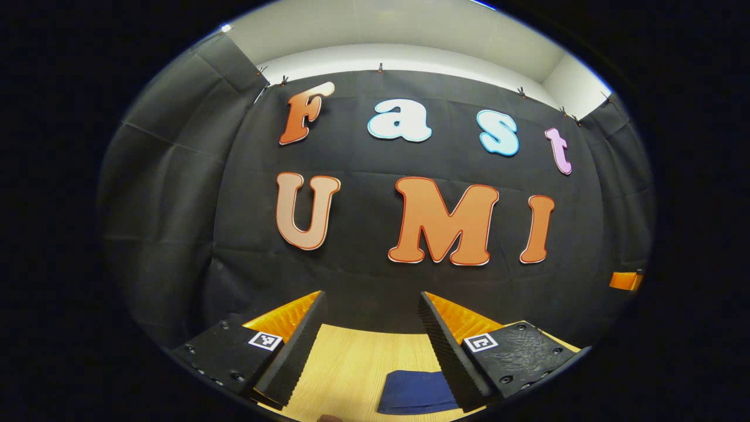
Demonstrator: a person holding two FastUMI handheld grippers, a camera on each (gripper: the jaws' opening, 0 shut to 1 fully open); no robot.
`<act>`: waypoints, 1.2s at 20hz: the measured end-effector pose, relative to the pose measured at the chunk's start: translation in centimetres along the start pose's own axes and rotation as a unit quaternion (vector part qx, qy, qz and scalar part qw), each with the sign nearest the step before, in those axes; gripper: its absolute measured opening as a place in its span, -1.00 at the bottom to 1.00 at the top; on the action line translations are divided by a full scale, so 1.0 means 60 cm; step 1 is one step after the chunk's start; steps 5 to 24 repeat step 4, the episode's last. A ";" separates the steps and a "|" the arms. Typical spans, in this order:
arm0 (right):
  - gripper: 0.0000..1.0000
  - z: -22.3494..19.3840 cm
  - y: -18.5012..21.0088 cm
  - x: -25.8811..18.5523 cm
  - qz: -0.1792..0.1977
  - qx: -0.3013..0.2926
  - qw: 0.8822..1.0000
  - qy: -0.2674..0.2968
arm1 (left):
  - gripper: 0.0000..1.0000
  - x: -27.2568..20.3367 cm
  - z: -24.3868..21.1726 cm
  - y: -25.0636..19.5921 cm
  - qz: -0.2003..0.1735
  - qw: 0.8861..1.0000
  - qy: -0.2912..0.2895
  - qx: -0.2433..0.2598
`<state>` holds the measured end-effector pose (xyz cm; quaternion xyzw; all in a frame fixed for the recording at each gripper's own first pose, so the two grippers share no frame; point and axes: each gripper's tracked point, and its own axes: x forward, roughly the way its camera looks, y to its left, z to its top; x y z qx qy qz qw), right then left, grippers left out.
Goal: Grasp the waist and the cuffs of the jeans and fold them to make the two legs overlap; first hold the waist and fold one-third of the jeans toward the cuffs, then hold the cuffs and fold the remaining one-third in the same direction to finish folding.
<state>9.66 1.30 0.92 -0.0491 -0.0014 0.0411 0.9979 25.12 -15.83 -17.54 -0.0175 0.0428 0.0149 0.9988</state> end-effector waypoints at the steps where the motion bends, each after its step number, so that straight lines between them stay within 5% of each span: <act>1: 0.90 0.000 -0.001 0.006 0.002 0.001 1.000 -0.001 | 0.89 0.000 0.000 -0.016 -0.007 1.000 0.000 -0.003; 4: 1.00 0.004 0.006 0.017 0.029 0.036 0.999 -0.007 | 0.87 -0.014 0.012 -0.047 -0.009 1.000 -0.002 -0.013; 24: 1.00 0.004 0.006 0.017 0.029 0.036 0.999 -0.007 | 0.87 -0.014 0.012 -0.047 -0.009 1.000 -0.002 -0.013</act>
